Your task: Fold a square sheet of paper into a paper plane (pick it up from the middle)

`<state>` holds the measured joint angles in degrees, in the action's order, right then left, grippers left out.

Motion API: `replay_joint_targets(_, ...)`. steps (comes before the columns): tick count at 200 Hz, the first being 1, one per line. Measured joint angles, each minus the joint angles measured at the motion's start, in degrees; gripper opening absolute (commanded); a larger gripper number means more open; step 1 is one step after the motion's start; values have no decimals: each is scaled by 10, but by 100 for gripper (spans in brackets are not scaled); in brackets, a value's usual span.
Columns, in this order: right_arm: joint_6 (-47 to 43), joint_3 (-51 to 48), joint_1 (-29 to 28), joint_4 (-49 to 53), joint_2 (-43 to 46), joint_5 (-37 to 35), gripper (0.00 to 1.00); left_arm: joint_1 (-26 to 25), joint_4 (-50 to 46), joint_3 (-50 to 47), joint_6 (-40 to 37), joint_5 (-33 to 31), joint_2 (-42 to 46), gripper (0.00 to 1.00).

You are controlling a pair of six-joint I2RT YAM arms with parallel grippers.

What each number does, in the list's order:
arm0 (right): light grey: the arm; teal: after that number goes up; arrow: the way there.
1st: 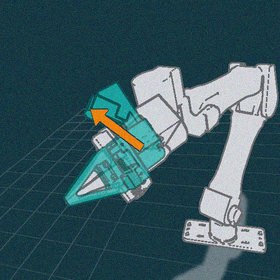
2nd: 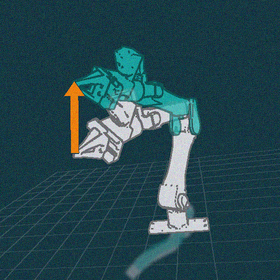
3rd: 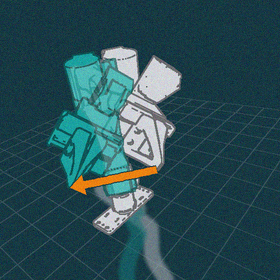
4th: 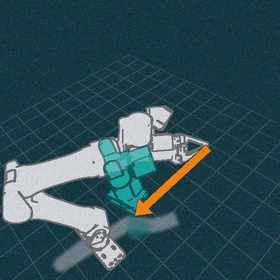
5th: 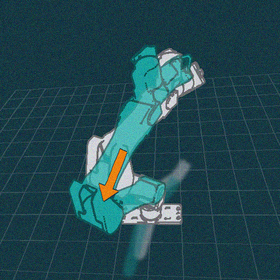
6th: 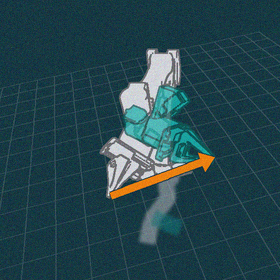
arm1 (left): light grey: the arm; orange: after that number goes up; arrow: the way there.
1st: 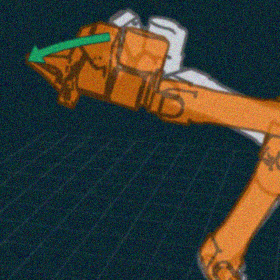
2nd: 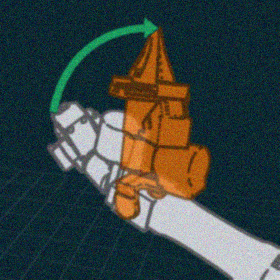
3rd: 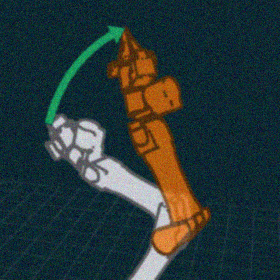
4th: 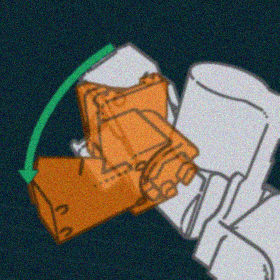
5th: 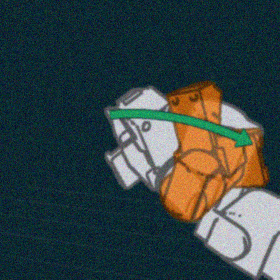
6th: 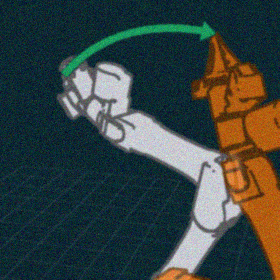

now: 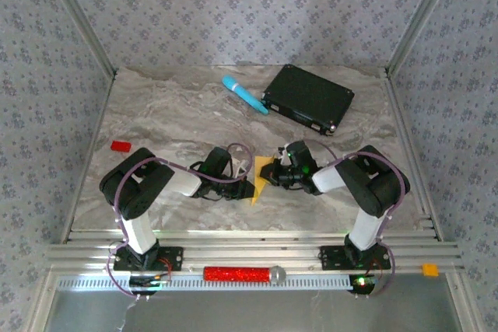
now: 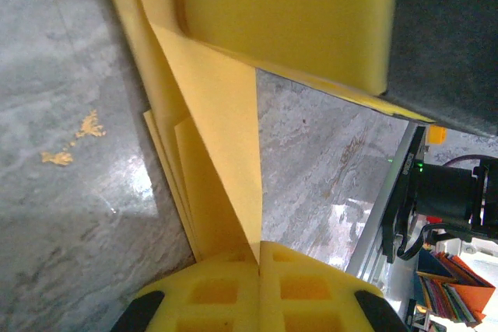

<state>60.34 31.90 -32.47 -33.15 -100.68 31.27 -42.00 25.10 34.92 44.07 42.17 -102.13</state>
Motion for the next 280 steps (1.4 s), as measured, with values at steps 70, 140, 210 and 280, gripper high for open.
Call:
replay_joint_targets(70,-23,11,1,81,46,-21,9,0,-4,0,-9,-1,1,0)
replay_joint_targets(140,-42,0,11,91,111,-14,7,4,14,-9,-14,3,1,0)
replay_joint_targets(210,-42,-14,4,78,80,-3,6,9,59,-26,6,11,-3,0)
replay_joint_targets(280,-42,7,3,62,25,12,6,11,80,-33,21,16,-8,0)
